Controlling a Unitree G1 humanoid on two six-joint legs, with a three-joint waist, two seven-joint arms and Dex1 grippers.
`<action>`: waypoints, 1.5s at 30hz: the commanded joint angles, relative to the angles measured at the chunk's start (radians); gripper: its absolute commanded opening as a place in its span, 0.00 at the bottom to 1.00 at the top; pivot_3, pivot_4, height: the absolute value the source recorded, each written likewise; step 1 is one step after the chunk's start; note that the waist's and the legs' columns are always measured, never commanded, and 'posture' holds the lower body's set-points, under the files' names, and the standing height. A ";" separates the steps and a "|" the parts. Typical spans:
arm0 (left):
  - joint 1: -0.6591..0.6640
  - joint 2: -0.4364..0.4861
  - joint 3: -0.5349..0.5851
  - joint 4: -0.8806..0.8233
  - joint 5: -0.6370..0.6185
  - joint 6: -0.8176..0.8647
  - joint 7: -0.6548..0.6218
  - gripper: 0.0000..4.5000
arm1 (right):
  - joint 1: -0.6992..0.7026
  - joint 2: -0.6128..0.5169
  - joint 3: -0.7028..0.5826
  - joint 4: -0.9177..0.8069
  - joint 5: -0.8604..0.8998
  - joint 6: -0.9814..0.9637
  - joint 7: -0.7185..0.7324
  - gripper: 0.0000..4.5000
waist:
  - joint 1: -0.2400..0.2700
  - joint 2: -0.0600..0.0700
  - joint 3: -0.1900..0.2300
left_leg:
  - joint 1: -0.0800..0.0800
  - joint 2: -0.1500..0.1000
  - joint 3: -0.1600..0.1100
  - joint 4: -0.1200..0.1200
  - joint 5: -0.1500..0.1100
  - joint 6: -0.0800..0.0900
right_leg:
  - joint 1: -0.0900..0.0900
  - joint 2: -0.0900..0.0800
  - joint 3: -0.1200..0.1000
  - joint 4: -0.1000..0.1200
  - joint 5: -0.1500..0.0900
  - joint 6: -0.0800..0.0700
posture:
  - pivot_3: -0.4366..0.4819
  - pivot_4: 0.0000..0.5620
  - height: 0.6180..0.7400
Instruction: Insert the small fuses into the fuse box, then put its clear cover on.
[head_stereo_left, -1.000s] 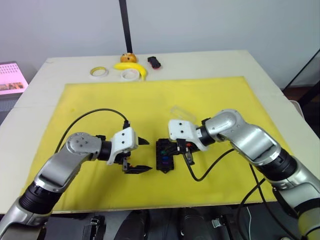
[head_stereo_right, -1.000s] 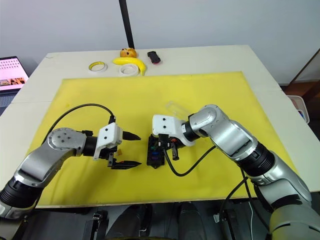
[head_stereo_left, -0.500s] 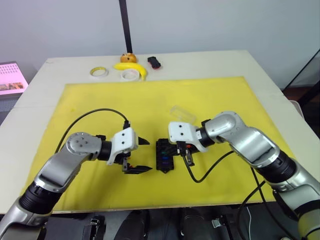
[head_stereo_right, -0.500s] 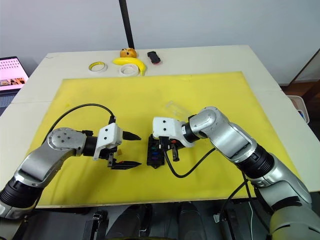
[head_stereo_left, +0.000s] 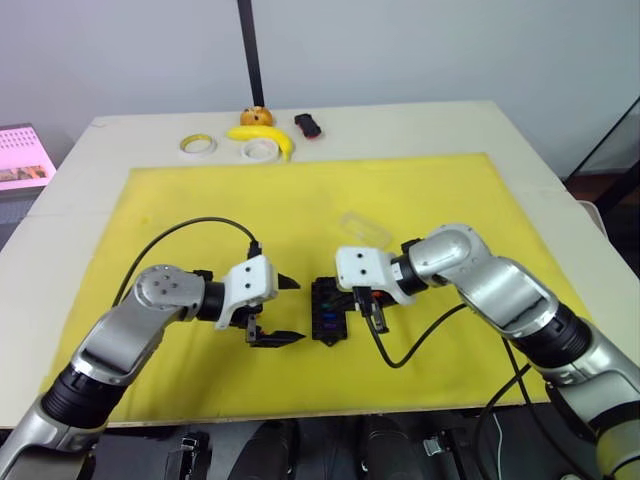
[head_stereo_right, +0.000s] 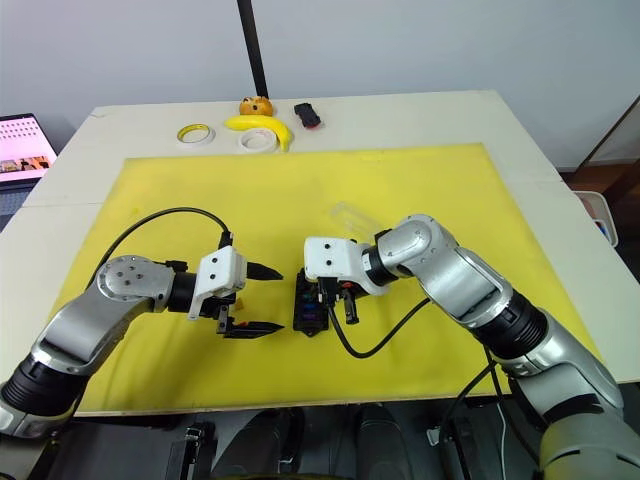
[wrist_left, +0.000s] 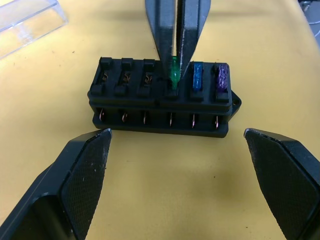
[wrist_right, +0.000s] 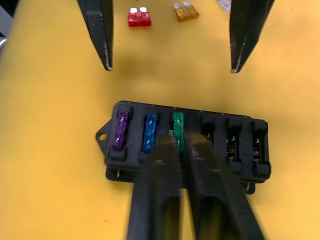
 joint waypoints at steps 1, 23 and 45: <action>-0.001 -0.002 0.009 -0.009 0.001 -0.017 0.003 1.00 | 0.007 0.010 0.017 -0.002 -0.014 0.005 0.005 0.44 | 0.001 0.000 0.000 | 0.000 0.000 0.000 0.000 0.000 0.000 | 0.000 0.000 0.000 0.000 0.000 0.000 | 0.48 0.27 1.00; -0.007 -0.015 0.021 0.008 0.002 -0.020 0.015 1.00 | -0.016 0.031 -0.219 -0.040 0.177 0.059 0.055 0.52 | 0.002 0.000 0.000 | 0.000 0.000 0.000 0.000 0.000 0.000 | 0.000 0.000 0.000 0.000 0.000 0.000 | 0.48 0.27 1.00; -0.015 -0.012 0.011 0.014 0.015 -0.028 0.005 1.00 | 0.159 0.065 -0.217 0.071 0.141 -0.143 -0.024 0.00 | 0.001 0.000 0.000 | 0.000 0.000 0.000 0.000 0.000 0.000 | 0.000 0.000 0.000 0.000 0.000 0.000 | 0.48 0.27 1.00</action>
